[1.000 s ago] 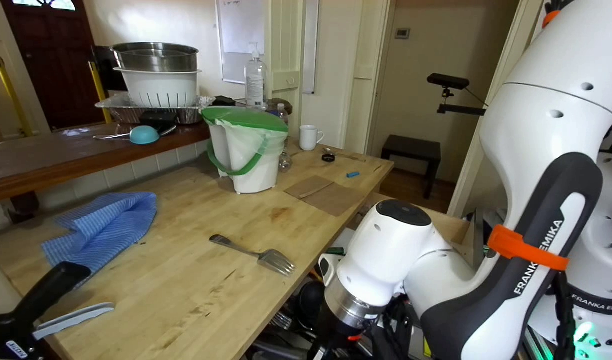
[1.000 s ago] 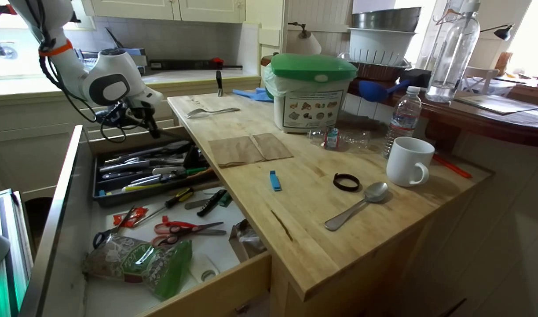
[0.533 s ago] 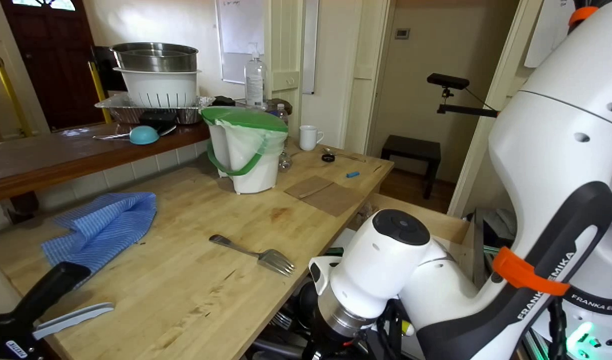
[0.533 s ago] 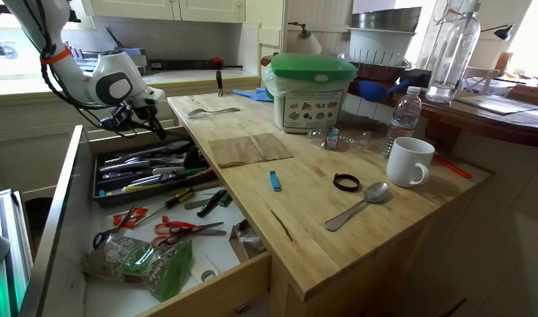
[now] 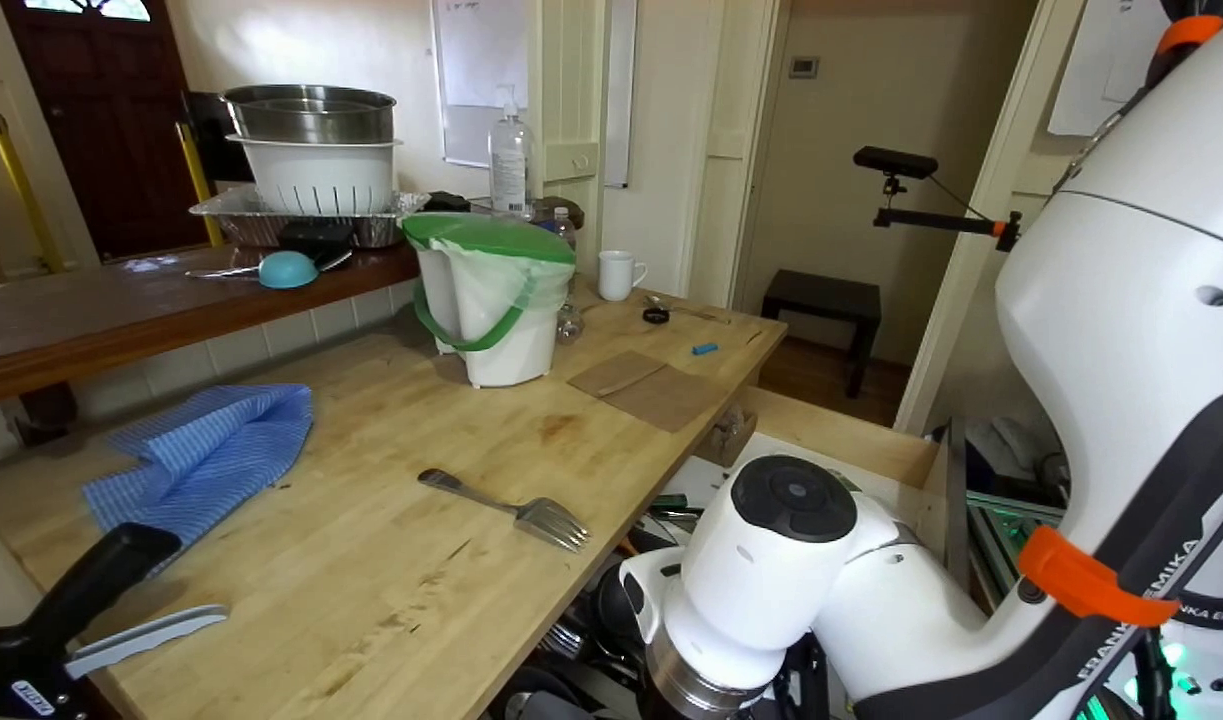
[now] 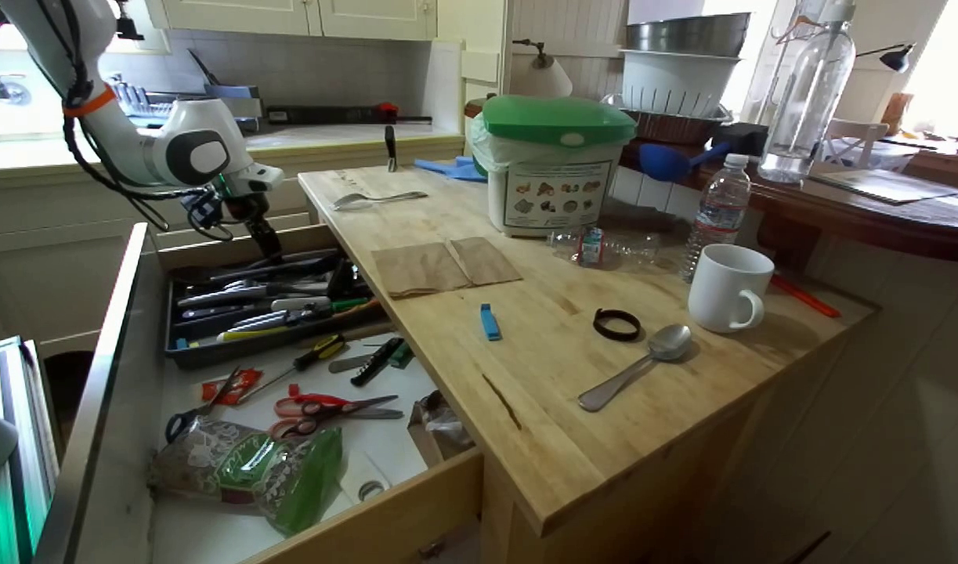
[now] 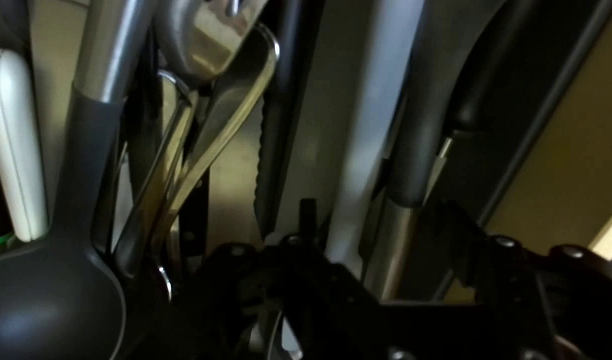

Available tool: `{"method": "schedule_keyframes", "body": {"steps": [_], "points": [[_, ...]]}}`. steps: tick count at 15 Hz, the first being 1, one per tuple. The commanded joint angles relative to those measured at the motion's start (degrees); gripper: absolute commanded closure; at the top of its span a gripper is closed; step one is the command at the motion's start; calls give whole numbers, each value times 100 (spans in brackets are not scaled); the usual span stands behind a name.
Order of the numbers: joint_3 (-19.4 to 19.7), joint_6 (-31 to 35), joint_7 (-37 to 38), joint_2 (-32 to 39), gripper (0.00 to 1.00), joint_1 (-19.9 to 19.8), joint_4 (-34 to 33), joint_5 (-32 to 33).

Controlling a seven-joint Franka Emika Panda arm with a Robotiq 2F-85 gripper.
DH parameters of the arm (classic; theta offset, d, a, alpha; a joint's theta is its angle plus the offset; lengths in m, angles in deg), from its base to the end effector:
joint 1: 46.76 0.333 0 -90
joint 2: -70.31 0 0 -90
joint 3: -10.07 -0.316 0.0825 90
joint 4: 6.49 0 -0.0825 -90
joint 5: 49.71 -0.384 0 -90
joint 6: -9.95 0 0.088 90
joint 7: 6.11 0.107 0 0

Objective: Put the ladle in the open drawer.

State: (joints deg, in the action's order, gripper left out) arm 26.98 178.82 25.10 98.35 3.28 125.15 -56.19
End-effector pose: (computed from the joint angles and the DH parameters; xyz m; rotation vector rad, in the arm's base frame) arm 0.4591 0.2838 0.1623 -3.1102 0.0469 -0.3319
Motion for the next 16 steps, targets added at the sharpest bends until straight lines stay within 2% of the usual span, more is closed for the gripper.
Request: {"method": "schedule_keyframes", "body": {"steps": [1, 2, 4, 6, 9, 13, 14, 16], "points": [[-139, 271, 278, -444, 6, -123, 386, 33], [-102, 386, 435, -574, 0, -68, 516, 11], [-356, 504, 509, -989, 0, -280, 850, -188], [-447, 507, 914, -1387, 0, -378, 1230, -405], [-514, 733, 989, -1919, 0, -479, 1824, -1099], [-834, 1044, 925, -2493, 0, -819, 2369, -2199], [-1367, 1099, 1194, -2630, 0, -1406, 2480, -2147], [-1764, 1199, 1451, -2772, 0, -1818, 2592, -2422]]}}
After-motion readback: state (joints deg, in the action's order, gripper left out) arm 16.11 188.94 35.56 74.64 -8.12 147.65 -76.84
